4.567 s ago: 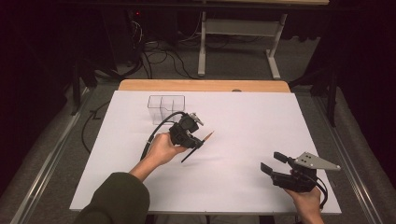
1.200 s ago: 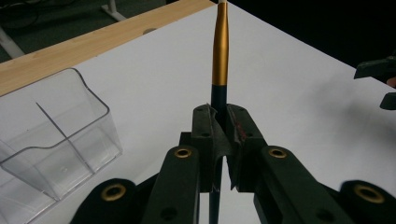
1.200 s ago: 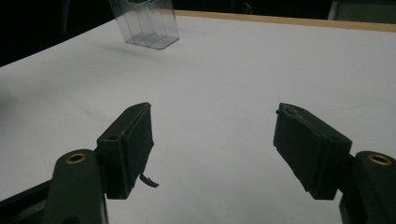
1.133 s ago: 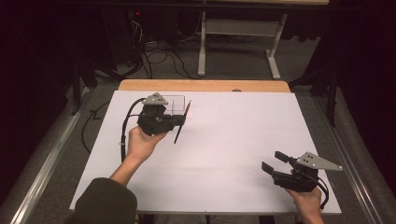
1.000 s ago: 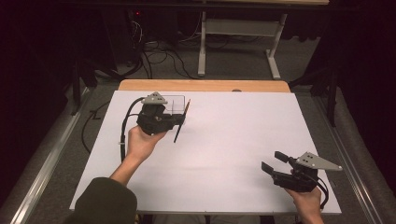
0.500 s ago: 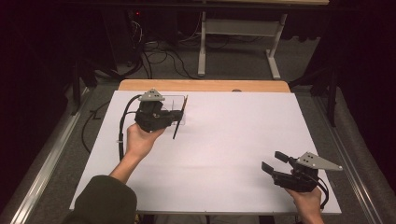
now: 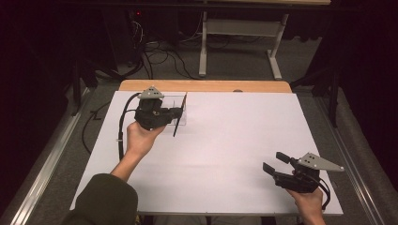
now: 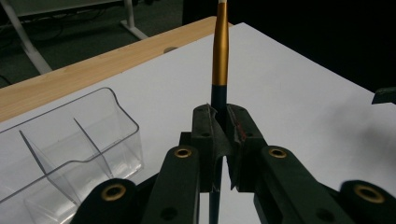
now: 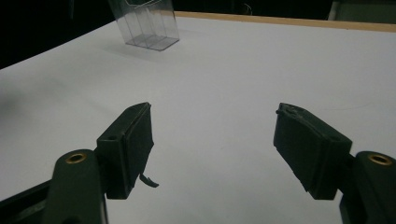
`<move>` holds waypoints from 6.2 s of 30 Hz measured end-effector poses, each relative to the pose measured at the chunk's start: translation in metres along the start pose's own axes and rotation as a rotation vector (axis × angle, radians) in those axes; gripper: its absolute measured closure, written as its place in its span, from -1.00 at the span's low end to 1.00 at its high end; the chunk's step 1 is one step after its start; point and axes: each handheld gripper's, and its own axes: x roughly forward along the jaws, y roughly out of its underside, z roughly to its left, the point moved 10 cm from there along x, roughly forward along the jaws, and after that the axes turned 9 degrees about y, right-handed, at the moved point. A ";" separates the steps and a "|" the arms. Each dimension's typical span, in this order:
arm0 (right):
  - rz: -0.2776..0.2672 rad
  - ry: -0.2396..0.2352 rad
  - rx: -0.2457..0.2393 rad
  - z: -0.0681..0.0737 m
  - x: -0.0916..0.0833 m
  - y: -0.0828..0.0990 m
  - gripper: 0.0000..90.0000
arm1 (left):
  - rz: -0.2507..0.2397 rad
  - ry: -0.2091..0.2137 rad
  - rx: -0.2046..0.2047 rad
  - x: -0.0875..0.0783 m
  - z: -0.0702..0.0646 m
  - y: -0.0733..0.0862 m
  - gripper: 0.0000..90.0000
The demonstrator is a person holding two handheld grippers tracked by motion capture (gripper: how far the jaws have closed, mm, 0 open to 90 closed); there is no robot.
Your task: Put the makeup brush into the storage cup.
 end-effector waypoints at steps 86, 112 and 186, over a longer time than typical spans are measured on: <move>-0.007 0.002 0.009 -0.003 -0.001 0.000 -0.34 | -0.055 -0.165 -0.071 0.011 0.064 -0.017 0.83; -0.003 -0.003 0.012 -0.002 0.000 0.000 -0.34 | -0.065 -0.198 -0.080 0.017 0.075 -0.028 0.83; -0.002 -0.021 0.013 0.000 0.000 0.000 -0.35 | -0.025 -0.330 -0.046 0.041 0.105 -0.025 0.83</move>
